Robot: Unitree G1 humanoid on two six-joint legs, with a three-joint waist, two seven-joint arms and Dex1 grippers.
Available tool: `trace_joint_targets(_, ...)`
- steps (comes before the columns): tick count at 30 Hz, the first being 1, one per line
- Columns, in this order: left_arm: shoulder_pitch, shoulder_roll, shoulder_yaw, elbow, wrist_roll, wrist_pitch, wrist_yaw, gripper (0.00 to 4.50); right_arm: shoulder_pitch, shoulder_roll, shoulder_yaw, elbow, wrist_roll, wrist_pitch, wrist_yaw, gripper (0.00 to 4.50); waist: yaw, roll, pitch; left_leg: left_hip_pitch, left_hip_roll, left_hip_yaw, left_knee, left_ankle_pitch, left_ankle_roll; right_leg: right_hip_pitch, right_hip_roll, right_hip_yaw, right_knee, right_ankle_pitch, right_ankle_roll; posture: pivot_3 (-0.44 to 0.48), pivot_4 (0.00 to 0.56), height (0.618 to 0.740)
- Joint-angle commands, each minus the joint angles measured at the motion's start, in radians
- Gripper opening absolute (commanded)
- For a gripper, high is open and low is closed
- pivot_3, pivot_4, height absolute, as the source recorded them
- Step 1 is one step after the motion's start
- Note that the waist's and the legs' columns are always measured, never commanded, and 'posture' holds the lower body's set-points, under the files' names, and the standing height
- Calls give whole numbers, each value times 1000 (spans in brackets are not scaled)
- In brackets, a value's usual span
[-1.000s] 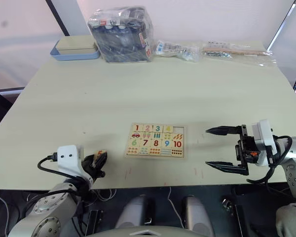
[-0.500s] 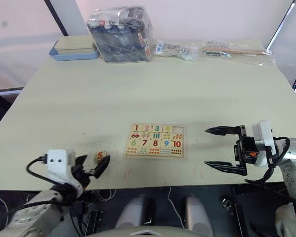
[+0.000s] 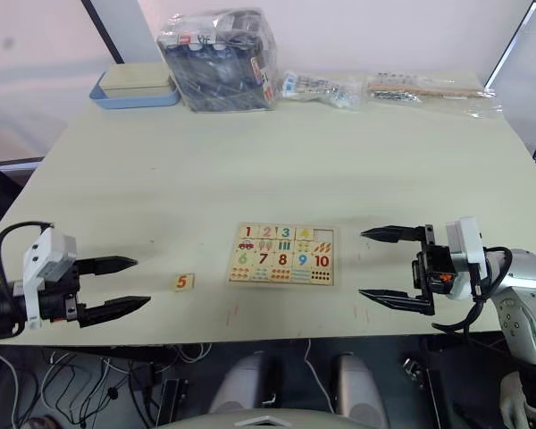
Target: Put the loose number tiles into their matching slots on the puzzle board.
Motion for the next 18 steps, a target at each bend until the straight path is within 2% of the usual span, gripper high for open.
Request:
trace_joint_targets(1,-143,47,-132,181,91,-130,-109,4441,15,-12,-37,-49,13,-17,-13,4500,-1,-1,0,0,0,0,0,0,0,0,0,0,0,0,0,0,150,740)
trace_joint_targets(7,-310,14,-307,295,184,-246,-175,4441,52,-13,-53,-80,10,-24,-35,4500,-2,-1,0,-2,0,1,-1,-2,1,0,2,-1,-2,0,1,0,150,740)
trace_joint_targets(14,-346,-32,-372,346,237,-347,-182,4441,71,-12,-55,-95,7,-35,-58,4500,-1,-1,0,-1,1,1,2,-2,1,1,4,-1,0,0,1,0,150,740)
trace_joint_targets(15,-345,-36,-375,351,244,-359,-176,3841,73,-12,-55,-96,6,-35,-60,4500,0,-1,0,-1,1,1,2,-2,1,1,4,-1,1,0,1,0,150,740)
trace_joint_targets(18,-344,-56,-380,363,262,-399,-151,3622,78,-10,-53,-98,4,-39,-63,4500,0,-1,0,-1,1,1,3,-2,1,2,3,-1,1,0,1,0,150,740)
